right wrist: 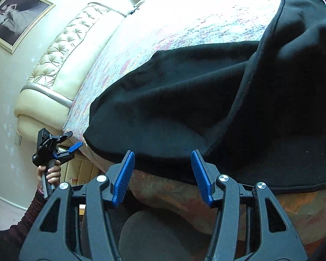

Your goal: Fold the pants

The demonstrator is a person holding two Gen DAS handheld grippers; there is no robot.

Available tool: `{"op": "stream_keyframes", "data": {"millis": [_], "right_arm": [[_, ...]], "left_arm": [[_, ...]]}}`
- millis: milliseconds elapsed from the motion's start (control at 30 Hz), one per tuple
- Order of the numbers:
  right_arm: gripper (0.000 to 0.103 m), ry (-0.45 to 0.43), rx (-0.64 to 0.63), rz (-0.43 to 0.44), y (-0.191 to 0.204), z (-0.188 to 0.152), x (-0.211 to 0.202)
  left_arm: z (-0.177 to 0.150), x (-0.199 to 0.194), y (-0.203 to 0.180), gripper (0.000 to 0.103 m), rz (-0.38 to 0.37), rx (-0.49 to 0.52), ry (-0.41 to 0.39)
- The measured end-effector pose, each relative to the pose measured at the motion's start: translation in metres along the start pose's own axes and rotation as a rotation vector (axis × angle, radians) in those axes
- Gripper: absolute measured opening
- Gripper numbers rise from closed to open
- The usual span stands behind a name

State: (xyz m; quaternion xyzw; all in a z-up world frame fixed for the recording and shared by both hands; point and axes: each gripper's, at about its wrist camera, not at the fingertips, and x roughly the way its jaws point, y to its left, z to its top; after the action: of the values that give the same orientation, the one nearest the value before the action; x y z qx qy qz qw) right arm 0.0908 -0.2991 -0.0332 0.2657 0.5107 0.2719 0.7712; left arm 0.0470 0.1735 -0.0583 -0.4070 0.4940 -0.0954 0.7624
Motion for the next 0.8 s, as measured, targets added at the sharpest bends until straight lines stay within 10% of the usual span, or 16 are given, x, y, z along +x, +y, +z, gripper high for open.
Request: {"op": "stream_keyframes", "data": {"millis": [800], "right_arm": [[0.058,0.008,0.322,0.029,-0.018,-0.010,0.007]], "left_arm": [[0.003,0.021,-0.011,0.061,0.102,-0.144,-0.056]]}}
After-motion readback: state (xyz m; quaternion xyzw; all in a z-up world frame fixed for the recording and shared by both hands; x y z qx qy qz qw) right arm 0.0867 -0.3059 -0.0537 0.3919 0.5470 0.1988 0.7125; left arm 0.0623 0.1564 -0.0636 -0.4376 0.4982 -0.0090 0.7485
